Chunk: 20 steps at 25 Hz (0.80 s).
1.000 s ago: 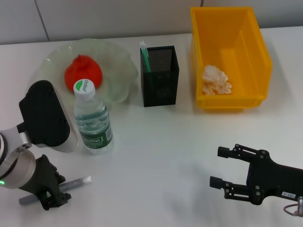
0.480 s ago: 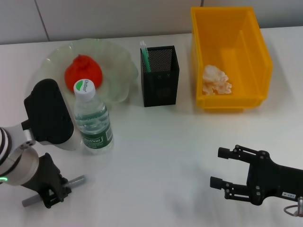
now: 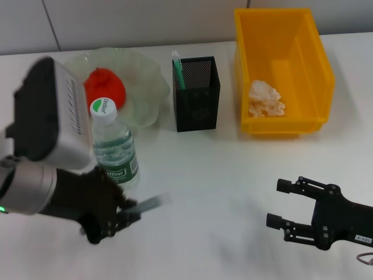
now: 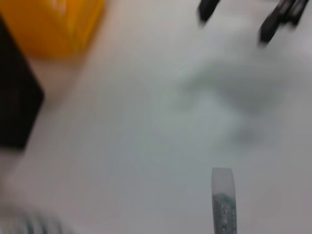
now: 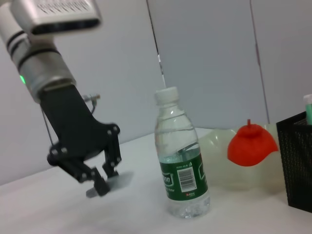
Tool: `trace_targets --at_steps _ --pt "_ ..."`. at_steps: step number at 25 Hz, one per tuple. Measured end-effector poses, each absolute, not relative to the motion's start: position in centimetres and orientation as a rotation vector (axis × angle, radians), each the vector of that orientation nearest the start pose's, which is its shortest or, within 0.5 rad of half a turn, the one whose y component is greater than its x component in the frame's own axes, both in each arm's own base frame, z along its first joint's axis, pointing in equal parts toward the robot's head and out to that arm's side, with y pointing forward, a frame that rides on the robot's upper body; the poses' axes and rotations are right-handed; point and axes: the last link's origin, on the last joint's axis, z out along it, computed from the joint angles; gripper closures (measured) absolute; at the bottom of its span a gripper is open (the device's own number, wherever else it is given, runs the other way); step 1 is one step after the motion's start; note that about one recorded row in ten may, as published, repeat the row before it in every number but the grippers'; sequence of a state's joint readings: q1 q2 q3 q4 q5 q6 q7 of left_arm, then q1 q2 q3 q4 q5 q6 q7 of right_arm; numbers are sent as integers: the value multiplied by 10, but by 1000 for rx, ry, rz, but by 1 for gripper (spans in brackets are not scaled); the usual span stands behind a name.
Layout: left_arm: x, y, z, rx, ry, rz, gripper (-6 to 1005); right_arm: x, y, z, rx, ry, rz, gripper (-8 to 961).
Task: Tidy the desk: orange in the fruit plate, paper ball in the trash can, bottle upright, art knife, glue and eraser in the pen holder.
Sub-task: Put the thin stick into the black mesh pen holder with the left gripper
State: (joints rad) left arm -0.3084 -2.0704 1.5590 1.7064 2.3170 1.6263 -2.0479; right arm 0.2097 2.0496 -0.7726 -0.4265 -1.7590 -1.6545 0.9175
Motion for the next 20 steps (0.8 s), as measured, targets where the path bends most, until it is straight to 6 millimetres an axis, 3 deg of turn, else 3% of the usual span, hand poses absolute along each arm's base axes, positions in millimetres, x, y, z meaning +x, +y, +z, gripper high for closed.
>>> trace_targets --at_steps 6,7,10,11,12,13,17,20 --pt "-148 275 4 -2994 4 111 847 334 216 -13 -2558 613 881 170" --pt "-136 275 17 -2970 101 -135 847 334 216 -12 -2558 616 882 170" --pt "-136 275 17 -2970 101 -135 846 334 216 -12 -2558 618 882 170" --pt "-130 277 22 -2933 132 -246 846 334 216 -12 -2558 618 882 170" --pt "-130 277 22 -2933 132 -246 846 334 216 -12 -2558 619 882 170" --pt "-108 280 21 -2799 243 -496 846 334 216 -12 -2558 619 883 170" --pt "-86 282 9 -2646 316 -756 846 334 216 -13 -2557 622 885 170" --pt "-79 289 0 -2526 306 -901 846 334 216 -13 -2556 623 887 170"
